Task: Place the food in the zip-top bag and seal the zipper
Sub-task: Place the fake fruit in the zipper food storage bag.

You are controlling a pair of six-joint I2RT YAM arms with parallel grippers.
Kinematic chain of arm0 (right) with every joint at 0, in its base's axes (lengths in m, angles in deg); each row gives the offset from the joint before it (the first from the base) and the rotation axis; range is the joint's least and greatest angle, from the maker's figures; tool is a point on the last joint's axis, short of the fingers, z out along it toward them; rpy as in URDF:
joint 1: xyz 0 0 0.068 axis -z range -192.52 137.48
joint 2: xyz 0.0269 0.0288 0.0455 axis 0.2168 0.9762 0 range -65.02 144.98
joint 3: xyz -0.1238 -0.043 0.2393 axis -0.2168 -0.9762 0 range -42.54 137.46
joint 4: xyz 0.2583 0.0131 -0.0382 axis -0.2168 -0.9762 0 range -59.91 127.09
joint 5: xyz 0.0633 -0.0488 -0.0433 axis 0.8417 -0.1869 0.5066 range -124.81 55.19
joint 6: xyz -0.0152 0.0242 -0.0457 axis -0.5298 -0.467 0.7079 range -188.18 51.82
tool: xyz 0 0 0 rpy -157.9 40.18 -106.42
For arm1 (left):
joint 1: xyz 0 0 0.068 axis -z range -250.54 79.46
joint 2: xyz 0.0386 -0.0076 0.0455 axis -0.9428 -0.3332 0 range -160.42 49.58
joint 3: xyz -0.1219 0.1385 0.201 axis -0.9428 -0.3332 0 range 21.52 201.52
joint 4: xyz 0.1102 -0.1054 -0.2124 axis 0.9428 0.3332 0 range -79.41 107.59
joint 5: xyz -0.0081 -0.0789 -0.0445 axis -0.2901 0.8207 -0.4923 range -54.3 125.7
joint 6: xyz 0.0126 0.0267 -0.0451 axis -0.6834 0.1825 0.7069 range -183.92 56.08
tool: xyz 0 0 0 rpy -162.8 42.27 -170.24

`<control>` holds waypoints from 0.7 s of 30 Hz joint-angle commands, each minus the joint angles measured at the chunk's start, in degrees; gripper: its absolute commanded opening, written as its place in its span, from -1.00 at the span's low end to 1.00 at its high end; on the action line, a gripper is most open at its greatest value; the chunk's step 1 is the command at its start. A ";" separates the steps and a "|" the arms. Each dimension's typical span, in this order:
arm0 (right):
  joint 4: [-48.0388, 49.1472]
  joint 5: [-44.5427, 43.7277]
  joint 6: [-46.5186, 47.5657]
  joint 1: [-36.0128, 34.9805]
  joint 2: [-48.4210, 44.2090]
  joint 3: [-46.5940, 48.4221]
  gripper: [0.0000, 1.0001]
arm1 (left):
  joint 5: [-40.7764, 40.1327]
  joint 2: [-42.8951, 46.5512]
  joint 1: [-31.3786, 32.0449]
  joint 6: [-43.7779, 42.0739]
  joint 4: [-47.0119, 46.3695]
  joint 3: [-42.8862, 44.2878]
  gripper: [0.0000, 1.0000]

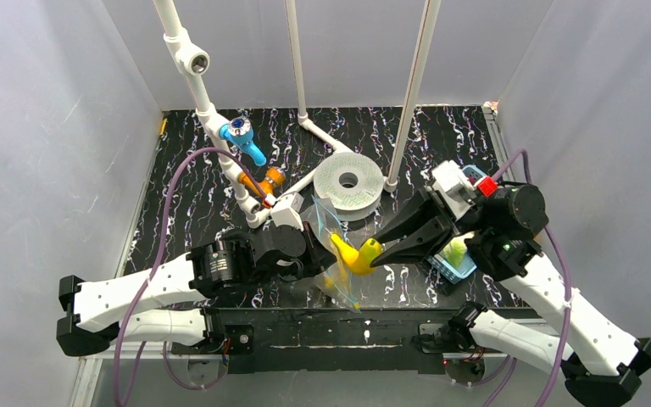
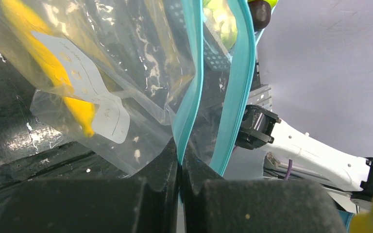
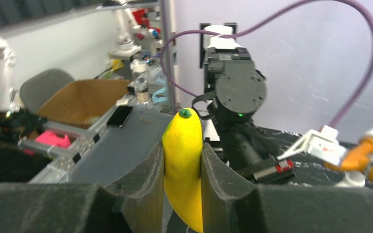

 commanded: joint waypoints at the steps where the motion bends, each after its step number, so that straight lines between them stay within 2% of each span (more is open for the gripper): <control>1: 5.29 6.88 5.60 -2.23 4.36 3.01 -0.97 | -0.63 1.57 -0.21 -0.44 1.22 2.07 -1.00; 4: -2.51 2.46 13.65 -2.24 4.33 2.55 -0.97 | -0.55 2.12 -0.21 -0.19 0.71 1.47 -1.00; 6: -1.98 -2.30 15.24 -2.50 3.86 0.25 -0.97 | -0.39 2.26 -0.17 -0.09 0.43 1.34 -1.00; 10: -7.60 -9.53 20.92 -2.55 2.37 -1.27 -0.97 | -0.28 2.50 -0.21 0.13 -0.31 0.88 -1.00; 21: -3.16 -10.18 21.74 -2.55 6.00 -5.74 -0.97 | -0.06 2.36 -0.21 0.36 -1.36 0.39 -1.00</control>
